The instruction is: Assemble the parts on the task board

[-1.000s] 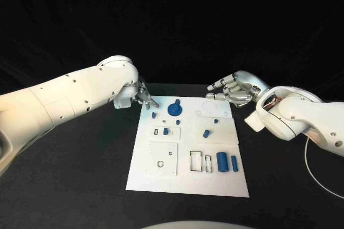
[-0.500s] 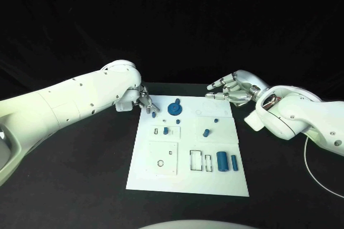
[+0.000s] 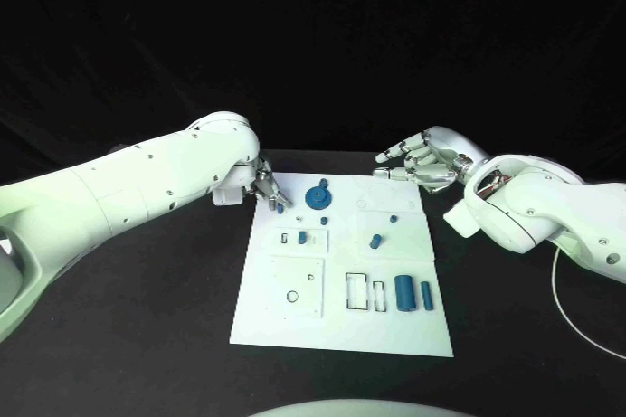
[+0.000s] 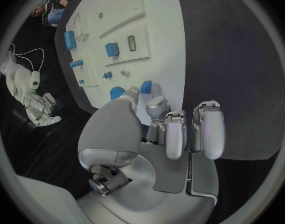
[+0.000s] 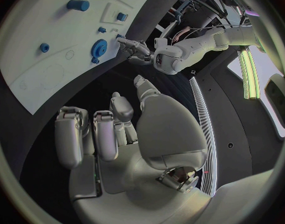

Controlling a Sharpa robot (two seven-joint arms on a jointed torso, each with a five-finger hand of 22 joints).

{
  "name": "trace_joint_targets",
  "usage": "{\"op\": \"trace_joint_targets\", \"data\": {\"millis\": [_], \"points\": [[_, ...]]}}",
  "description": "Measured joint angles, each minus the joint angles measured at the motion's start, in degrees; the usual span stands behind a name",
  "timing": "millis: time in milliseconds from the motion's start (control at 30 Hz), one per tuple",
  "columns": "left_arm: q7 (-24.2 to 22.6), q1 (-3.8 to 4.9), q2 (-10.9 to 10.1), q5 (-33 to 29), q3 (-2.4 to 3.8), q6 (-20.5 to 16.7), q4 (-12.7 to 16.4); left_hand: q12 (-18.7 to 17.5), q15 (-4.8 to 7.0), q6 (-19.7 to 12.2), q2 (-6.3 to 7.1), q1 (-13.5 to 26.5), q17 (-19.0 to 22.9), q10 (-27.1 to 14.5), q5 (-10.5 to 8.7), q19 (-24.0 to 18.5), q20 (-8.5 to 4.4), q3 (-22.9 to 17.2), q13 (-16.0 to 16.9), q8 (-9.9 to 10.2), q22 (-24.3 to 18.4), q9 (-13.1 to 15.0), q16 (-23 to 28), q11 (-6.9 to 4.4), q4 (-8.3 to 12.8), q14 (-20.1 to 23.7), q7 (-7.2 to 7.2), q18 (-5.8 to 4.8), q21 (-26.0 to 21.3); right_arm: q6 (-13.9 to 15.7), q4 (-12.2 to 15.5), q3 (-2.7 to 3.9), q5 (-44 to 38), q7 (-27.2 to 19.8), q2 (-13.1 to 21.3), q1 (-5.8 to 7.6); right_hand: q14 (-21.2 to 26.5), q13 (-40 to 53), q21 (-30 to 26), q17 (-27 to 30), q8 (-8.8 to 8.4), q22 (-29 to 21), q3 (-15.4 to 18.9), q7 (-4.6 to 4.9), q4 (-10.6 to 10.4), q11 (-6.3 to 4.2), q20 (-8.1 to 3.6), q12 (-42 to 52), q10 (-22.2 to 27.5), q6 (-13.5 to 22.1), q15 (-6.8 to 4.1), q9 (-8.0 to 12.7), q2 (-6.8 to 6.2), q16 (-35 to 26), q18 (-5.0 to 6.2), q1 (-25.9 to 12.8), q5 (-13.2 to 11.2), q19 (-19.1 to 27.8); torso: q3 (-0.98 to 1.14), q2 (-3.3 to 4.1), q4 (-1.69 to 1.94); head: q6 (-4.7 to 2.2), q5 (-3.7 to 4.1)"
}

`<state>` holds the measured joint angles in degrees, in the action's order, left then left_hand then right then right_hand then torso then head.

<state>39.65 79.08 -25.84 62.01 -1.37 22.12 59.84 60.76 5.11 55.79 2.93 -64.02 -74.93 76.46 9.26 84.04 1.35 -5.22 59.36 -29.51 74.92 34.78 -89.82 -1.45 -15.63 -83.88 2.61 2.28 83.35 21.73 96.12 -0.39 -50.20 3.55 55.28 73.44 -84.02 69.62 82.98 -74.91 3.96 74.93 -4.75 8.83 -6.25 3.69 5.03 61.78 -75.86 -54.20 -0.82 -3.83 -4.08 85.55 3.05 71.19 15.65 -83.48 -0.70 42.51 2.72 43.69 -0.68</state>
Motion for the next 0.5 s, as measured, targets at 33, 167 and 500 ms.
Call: {"op": "trace_joint_targets", "data": {"millis": [33,167,500], "points": [[0.0,0.00,0.0,0.0,0.00,0.1,0.0,0.0,0.00,0.2,-0.29,-0.3,0.0,0.0,0.00,0.0,0.00,0.1,0.0,0.1,0.0,-0.1,0.0,0.00,0.1,0.0,-0.20,0.00,0.0,0.0,0.0,0.00,0.0,0.0,0.0,0.00,0.0,0.0,0.0,0.0,0.00,0.0,0.0,0.00,0.0,0.00,0.00,0.0,0.0,0.0,0.00,0.0,0.00,0.0,0.00,0.0,0.0,0.0,0.00,0.00,0.01,0.00,0.00],[-0.1,-0.01,0.0,-0.1,0.00,0.2,0.0,0.0,0.00,0.2,-0.96,-2.1,0.0,0.0,0.00,0.0,0.00,0.1,-0.2,0.1,0.0,-0.3,0.0,0.00,0.5,0.0,-0.19,-0.01,0.0,0.0,0.0,0.00,0.0,0.0,0.0,0.00,0.0,0.0,0.0,0.0,0.00,0.0,0.0,0.00,0.0,0.00,0.00,0.0,0.0,0.0,0.00,0.0,0.00,-0.2,0.00,0.0,0.2,0.0,0.00,0.00,0.01,0.02,-0.03],[-0.6,0.02,0.0,-0.6,0.06,-0.1,0.0,-0.2,0.00,-0.2,-4.28,-10.1,0.0,-0.4,-1.68,0.0,0.00,-4.8,-1.0,1.0,0.0,-1.2,0.0,-0.41,5.3,0.0,-0.43,0.00,0.0,-0.1,-0.1,0.00,0.0,0.0,-0.1,0.00,0.0,0.0,0.0,0.0,0.00,0.0,0.0,0.00,0.0,0.00,0.00,0.0,0.0,0.0,0.00,0.0,0.00,-0.2,0.00,0.0,0.2,0.0,0.00,0.00,-0.01,0.23,-0.03]]}}
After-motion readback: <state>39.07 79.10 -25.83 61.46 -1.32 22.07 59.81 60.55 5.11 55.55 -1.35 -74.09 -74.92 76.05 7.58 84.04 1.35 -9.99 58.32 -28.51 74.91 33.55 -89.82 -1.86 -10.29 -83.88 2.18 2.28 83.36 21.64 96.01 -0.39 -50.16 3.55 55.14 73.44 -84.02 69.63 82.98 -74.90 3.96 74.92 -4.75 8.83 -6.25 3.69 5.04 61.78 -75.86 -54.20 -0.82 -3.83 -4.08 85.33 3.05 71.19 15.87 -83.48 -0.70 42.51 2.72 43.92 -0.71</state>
